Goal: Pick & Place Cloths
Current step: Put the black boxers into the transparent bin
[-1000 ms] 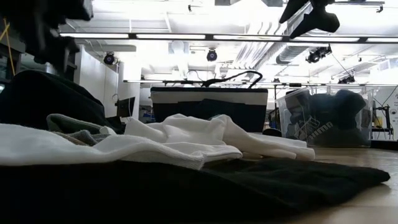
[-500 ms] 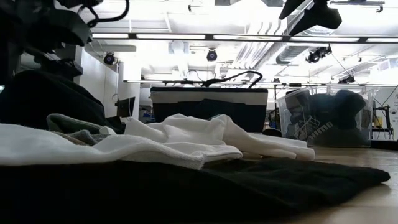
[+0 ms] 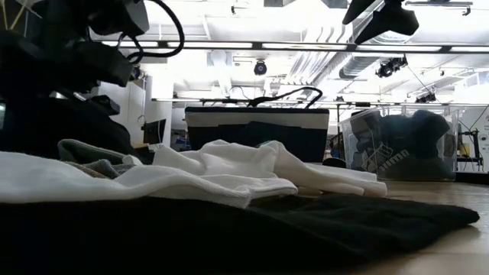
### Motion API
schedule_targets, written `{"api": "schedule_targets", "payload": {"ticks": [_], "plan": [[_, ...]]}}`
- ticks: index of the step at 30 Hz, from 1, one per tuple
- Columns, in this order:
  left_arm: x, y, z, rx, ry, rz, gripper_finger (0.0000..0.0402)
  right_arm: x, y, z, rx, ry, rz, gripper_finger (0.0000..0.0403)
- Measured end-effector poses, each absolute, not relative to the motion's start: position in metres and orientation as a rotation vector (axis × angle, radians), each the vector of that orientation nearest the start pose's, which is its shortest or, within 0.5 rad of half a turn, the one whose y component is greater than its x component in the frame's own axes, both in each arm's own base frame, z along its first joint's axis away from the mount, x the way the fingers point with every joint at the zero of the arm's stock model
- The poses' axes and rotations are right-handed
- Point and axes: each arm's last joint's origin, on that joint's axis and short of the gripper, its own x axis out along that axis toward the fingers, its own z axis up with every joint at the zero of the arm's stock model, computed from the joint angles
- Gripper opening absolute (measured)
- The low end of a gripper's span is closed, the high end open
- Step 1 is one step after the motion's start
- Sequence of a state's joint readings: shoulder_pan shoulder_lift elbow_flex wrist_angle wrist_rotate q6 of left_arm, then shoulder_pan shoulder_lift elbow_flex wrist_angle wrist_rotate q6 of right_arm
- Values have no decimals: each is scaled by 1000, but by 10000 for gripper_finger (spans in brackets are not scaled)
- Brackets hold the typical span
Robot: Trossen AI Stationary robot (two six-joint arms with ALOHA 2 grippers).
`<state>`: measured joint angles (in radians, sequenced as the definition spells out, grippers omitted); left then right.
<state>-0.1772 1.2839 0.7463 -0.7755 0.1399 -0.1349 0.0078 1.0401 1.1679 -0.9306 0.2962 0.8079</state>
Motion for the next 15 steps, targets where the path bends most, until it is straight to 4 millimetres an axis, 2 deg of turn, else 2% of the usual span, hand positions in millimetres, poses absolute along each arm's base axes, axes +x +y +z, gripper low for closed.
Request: {"api": "schedule_targets", "payload": {"ticks": [3,5,8,13,15], "plan": [[211,-42,186,-92,1339,-183,280,188,-7,353,623,640,-567,248],[211,-42,185,-96,1339,-185,253,188,-7,353,620,641,-565,248],[213,-42,190,-109,1322,-179,185,188,-7,353,613,644,-562,248],[216,-43,206,-121,1306,-176,30,188,-7,353,589,650,-553,248],[218,-43,214,-123,1302,-178,16,188,-7,353,583,651,-550,248]]}}
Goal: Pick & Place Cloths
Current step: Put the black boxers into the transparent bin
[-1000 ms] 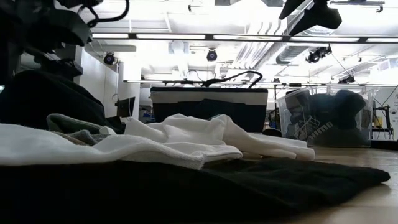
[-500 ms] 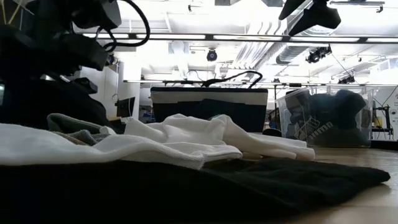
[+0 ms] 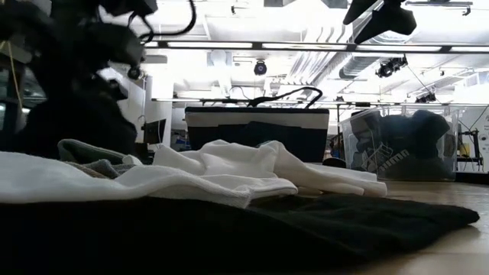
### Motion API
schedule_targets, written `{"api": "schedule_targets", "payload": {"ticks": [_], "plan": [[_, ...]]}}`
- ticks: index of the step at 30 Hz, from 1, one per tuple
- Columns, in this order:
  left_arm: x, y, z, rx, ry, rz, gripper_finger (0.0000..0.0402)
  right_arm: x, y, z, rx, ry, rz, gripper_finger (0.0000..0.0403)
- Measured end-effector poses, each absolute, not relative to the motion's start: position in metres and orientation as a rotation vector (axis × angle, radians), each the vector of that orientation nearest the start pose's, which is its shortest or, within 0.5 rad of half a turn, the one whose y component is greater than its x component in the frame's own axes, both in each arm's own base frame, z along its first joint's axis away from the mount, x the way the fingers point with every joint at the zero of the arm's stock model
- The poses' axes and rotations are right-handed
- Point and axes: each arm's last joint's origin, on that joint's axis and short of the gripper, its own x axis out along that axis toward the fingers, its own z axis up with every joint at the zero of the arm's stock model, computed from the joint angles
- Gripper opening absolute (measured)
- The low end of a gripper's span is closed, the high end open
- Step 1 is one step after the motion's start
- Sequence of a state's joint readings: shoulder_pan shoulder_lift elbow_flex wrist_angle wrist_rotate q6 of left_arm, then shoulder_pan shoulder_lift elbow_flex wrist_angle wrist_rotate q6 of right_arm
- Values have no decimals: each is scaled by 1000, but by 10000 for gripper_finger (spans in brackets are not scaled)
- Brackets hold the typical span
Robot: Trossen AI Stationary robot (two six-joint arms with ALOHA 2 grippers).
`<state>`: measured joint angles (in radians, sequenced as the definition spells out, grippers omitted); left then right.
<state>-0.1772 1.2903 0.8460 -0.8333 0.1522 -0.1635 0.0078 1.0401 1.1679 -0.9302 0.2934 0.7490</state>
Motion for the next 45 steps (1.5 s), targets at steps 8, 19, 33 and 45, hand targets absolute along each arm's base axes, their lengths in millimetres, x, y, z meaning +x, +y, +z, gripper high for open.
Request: {"api": "schedule_targets", "payload": {"ticks": [8,19,33,45], "plan": [[224,-45,274,-142,1290,-208,6,189,-7,354,565,647,-533,248],[226,-38,408,7,857,-44,2,201,-6,368,430,519,-388,248],[234,-30,499,218,197,224,1,218,-4,403,127,181,-212,248],[261,-7,521,231,-47,687,0,252,-3,411,232,-38,-169,248]]}}
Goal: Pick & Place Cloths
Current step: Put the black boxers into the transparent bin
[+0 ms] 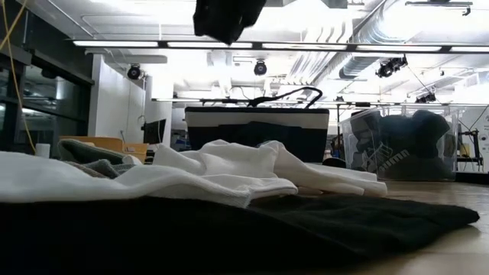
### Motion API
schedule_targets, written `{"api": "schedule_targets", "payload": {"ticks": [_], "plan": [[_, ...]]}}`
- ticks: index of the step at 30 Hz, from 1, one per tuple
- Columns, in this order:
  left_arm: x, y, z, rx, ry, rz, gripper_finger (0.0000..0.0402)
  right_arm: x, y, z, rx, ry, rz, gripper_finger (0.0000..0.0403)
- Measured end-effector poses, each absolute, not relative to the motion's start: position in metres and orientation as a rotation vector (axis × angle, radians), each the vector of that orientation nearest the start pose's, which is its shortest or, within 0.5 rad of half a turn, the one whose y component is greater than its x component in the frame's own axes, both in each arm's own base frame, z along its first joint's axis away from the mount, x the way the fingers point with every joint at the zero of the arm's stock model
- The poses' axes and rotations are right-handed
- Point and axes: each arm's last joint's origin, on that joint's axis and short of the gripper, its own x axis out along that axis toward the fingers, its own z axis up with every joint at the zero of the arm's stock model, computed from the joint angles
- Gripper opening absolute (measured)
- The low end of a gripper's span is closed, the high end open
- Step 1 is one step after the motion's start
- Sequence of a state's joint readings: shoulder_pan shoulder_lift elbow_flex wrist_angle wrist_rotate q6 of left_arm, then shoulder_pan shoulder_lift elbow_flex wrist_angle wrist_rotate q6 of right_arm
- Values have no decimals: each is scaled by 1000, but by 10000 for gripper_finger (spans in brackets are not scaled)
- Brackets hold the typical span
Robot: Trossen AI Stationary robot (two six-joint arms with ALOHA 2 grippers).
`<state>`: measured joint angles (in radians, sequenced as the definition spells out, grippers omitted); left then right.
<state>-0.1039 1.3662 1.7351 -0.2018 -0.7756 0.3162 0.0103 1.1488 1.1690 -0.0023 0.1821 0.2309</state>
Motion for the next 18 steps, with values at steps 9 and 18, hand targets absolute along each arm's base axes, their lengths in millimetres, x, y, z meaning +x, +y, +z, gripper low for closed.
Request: {"api": "schedule_targets", "payload": {"ticks": [9,18], "plan": [[286,0,516,209,-110,664,0,288,-3,395,134,-63,-255,248],[296,-1,512,161,-142,637,0,314,-10,390,-77,-181,-524,248]]}}
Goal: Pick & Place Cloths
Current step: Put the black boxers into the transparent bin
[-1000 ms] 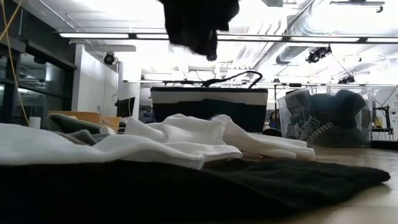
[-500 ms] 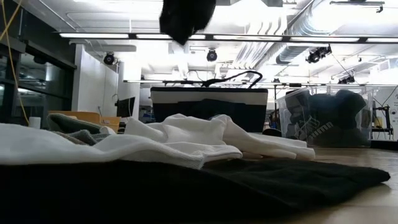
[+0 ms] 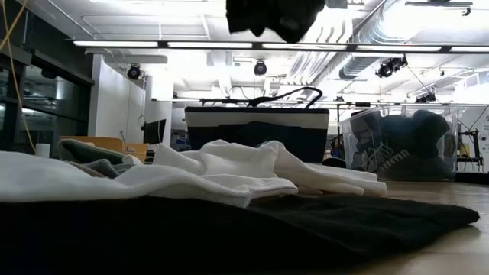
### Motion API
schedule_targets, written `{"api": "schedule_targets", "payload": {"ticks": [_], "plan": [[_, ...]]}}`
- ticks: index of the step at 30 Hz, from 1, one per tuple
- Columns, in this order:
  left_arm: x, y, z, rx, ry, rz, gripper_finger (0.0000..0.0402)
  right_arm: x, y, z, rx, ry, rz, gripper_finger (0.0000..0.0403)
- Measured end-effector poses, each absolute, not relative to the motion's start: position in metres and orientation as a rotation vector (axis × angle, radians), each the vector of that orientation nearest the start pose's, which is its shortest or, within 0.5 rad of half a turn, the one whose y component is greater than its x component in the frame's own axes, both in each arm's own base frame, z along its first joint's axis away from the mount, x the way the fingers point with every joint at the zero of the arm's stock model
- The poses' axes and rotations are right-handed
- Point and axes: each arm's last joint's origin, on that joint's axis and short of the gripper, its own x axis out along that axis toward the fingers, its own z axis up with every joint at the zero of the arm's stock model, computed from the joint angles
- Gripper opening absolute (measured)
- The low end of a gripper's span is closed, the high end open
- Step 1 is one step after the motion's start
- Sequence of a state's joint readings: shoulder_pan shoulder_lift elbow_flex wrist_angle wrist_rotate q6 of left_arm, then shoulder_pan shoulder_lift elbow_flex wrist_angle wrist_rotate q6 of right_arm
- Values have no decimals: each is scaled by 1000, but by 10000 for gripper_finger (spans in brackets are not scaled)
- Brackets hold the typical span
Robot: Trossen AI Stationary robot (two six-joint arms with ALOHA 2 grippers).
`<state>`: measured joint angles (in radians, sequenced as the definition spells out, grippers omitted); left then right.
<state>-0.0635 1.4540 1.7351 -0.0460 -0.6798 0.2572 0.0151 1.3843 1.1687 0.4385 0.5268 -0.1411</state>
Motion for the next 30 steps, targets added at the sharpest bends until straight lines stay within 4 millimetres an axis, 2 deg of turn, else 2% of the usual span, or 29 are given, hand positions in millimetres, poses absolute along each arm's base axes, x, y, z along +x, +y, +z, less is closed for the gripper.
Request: {"api": "schedule_targets", "payload": {"ticks": [5,11,16,21,29,30], "plan": [[298,-3,512,130,-165,545,0,325,-16,383,-162,-180,-569,248],[299,-5,512,89,-186,455,1,328,-22,378,-126,-176,-364,248],[300,-7,513,64,-201,375,3,329,-23,377,-78,-176,-331,227],[300,-8,513,65,-202,366,4,330,-22,372,-85,-122,-299,167],[300,-8,512,67,-198,363,5,327,-18,367,-8,-34,-178,21],[300,-8,512,71,-197,363,5,326,-18,366,0,-25,-165,12]]}}
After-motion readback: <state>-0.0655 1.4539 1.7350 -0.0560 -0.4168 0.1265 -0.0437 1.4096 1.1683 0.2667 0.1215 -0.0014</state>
